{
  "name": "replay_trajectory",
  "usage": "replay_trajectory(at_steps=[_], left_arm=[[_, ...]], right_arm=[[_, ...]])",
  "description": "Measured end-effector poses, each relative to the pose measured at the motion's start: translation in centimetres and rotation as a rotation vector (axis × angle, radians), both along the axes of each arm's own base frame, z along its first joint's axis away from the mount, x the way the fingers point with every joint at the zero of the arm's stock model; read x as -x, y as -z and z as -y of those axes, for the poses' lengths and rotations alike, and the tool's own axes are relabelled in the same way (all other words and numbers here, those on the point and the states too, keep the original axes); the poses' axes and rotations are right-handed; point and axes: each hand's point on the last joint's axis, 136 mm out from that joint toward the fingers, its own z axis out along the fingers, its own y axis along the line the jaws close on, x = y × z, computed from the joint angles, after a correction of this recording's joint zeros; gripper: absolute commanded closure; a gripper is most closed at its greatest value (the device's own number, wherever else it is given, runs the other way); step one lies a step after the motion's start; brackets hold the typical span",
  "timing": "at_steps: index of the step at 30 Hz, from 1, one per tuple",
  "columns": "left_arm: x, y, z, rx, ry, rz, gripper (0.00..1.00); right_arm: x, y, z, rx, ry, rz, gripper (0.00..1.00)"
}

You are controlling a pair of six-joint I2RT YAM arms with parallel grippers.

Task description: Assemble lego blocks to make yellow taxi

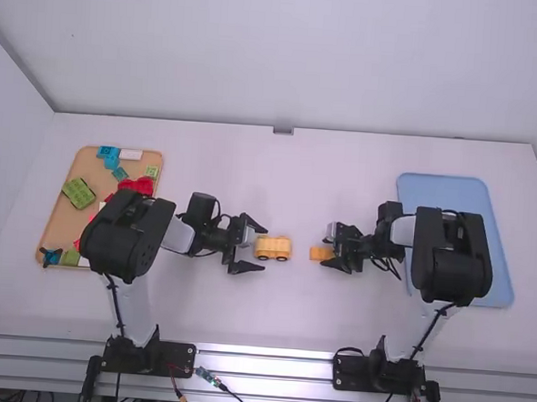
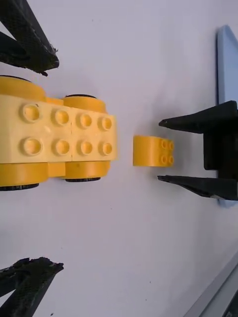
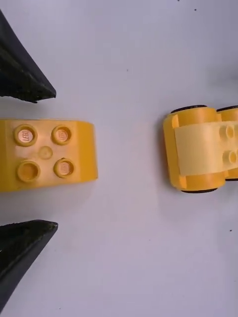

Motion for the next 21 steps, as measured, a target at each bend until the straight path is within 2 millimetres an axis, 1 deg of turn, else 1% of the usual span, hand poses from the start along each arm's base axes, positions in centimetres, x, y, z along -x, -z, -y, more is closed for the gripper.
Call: replay_trajectory(at_steps=[10,11,17,19,21], left_arm=[[-0.2,0.4,-0.1,-0.028,-0.016,0.004,0.01],[-0.2,0.5,0.0,-0.030,-0.014,0.005,0.01],[0.2,0.9,0.8,-0.053,0.001,0.009,0.01],[0.3,0.9,0.9,-0.058,0.002,0.010,0.01],[0.2,1.0,0.9,-0.064,-0.002,0.013,0.01]], right_arm=[[-0.1,0.3,0.6,0.022,0.023,-0.018,0.41],[-0.1,0.3,0.7,0.022,0.028,-0.019,0.44],[-0.1,0.3,0.8,0.024,0.033,-0.023,0.46],[-0.1,0.4,0.9,0.025,0.033,-0.023,0.46],[-0.1,0.4,0.8,0.025,0.033,-0.023,0.42]])
